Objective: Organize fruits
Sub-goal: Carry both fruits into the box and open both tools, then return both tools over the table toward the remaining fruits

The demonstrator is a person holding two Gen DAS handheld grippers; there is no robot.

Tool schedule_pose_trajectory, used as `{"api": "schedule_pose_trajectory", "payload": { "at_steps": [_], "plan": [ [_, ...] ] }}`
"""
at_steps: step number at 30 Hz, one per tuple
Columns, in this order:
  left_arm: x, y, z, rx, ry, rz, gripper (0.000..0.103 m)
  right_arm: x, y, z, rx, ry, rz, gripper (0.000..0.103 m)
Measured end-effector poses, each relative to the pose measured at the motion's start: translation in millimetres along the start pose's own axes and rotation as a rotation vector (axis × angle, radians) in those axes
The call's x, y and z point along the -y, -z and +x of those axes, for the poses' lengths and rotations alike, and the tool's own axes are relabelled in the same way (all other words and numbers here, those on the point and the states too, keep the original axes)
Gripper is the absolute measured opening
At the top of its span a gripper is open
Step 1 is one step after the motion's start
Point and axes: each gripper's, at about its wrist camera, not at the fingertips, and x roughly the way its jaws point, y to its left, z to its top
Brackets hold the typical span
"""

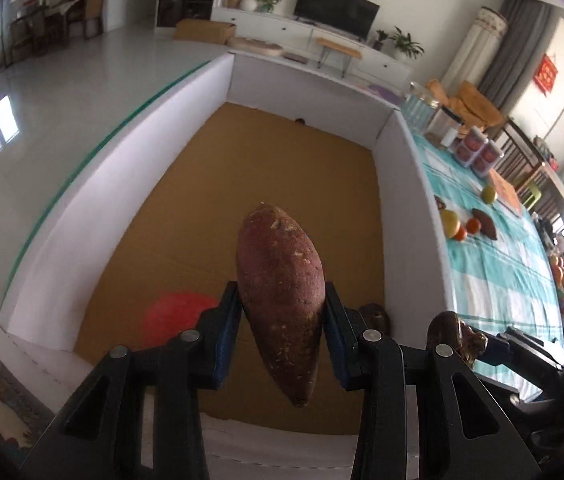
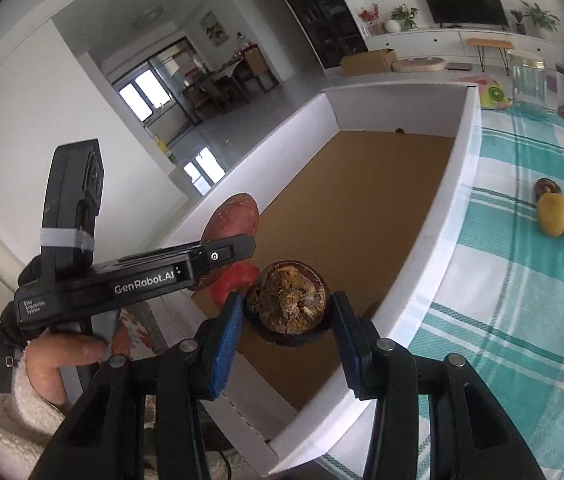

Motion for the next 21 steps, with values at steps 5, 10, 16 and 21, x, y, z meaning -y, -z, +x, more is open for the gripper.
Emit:
{"api": "schedule_pose_trajectory", "payload": {
  "at_steps": [5,10,16,21],
  "plan": [
    [-8.7,-0.9,-3.4,0.066,-0.075,-0.04,0.085,-5.3,-3.2,2.8,0.019,0.069,-0.046,0.069],
    [22.2,-6.3,-14.5,0.146,-0.033,0.024,0.088,39.0,5.2,-54.0,0.165,0.202,0.016,0.086],
    [114.5,7.0,-19.9,0.141,0.2,0.204,0.089,147.0,50.0,-115.0,0.262,0.487,0.224,0.101],
    [216.5,37.9,-8.4,0.038,0.415,0.419,0.092,242.5,102.2,-147.1,0.244,0.765,0.394,0.101]
  ]
}}
